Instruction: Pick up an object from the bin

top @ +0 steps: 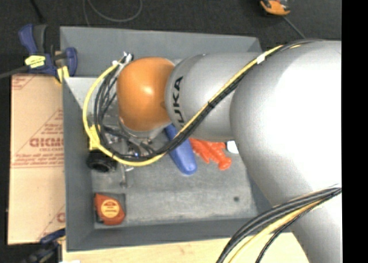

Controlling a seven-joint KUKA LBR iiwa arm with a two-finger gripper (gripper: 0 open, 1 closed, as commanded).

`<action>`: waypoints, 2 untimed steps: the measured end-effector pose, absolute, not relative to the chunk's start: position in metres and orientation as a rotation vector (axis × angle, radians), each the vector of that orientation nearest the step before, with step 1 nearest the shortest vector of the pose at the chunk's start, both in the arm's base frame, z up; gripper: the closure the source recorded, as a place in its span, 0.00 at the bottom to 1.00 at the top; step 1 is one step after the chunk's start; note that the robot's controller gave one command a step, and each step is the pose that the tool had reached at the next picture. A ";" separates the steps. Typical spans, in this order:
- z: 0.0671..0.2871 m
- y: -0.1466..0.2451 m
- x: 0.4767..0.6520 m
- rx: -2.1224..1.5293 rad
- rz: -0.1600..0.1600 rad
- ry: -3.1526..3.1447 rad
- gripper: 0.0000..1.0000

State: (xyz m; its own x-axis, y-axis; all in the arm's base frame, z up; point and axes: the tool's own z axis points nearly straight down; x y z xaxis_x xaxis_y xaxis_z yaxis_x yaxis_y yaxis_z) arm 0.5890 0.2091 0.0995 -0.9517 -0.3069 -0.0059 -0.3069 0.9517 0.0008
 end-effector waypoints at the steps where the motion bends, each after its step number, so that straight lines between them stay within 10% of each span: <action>1: 0.074 0.224 0.561 -0.691 0.002 3.062 1.00; 2: 0.074 0.224 0.561 -0.689 0.003 3.063 1.00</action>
Offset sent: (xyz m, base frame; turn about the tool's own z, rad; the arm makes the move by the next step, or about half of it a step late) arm 0.0000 0.0000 0.0000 0.0000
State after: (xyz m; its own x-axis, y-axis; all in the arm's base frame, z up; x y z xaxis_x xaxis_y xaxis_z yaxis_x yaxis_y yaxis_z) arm 0.5613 0.2244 0.0737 -0.9036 -0.4284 -0.0025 -0.4284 0.9036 0.0012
